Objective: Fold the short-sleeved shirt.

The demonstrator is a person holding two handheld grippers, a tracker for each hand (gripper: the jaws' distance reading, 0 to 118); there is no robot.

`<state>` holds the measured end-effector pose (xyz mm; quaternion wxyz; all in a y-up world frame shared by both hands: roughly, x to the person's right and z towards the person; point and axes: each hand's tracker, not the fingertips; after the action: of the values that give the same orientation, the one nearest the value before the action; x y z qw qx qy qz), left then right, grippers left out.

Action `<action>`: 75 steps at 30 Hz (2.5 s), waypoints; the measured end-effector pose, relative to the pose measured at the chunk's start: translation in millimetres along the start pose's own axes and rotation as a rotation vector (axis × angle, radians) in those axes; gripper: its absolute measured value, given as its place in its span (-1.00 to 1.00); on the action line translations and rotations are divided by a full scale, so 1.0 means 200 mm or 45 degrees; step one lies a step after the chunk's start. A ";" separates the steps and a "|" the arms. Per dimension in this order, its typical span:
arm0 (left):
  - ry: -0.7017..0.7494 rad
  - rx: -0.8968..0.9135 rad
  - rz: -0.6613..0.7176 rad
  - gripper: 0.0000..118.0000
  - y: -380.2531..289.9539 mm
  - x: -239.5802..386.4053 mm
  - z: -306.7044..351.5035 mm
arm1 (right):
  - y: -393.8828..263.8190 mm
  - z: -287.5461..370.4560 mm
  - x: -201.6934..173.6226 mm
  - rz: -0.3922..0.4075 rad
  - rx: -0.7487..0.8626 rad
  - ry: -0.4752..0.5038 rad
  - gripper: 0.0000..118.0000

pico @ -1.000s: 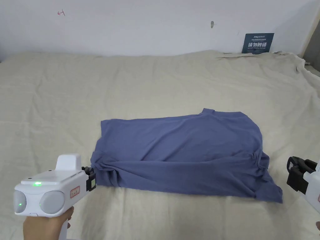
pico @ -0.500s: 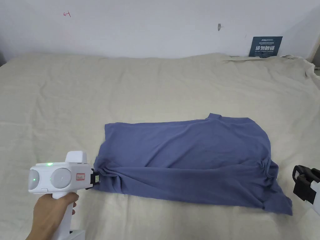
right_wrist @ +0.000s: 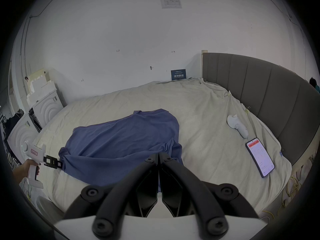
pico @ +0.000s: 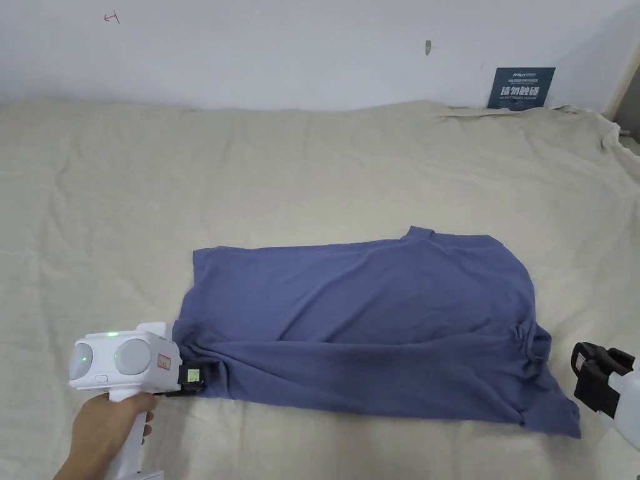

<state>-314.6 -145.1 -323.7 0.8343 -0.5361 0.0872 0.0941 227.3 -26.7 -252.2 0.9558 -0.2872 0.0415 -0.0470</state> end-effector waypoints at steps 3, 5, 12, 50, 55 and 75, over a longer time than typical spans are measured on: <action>-0.007 0.023 -0.071 -0.87 -0.01 0.02 0.02 | -0.01 -0.03 0.01 0.004 -0.027 -0.011 -1.00; -0.014 0.033 -0.057 -0.93 -0.01 0.01 0.04 | -0.03 -0.07 0.03 0.008 -0.055 -0.026 -1.00; -0.074 0.118 -0.056 -0.96 0.00 -0.01 0.16 | -0.16 -0.35 0.12 0.062 -0.310 -0.105 -0.61; -0.227 0.119 0.158 -0.96 -0.54 -0.36 0.50 | -0.46 0.04 0.22 0.028 -0.395 -0.043 -0.96; -0.200 0.073 0.165 -0.96 -0.64 -0.36 0.45 | -0.57 -0.03 0.26 0.026 -0.462 -0.070 -0.96; 0.053 0.356 -0.019 0.85 -0.55 -0.13 0.64 | -0.29 0.17 0.13 0.073 -0.184 -0.090 0.51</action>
<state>-306.3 -74.4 -167.1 0.8996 -0.4170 0.1130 0.0637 252.1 -59.3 -192.6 0.9344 -0.3558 0.0193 -0.0064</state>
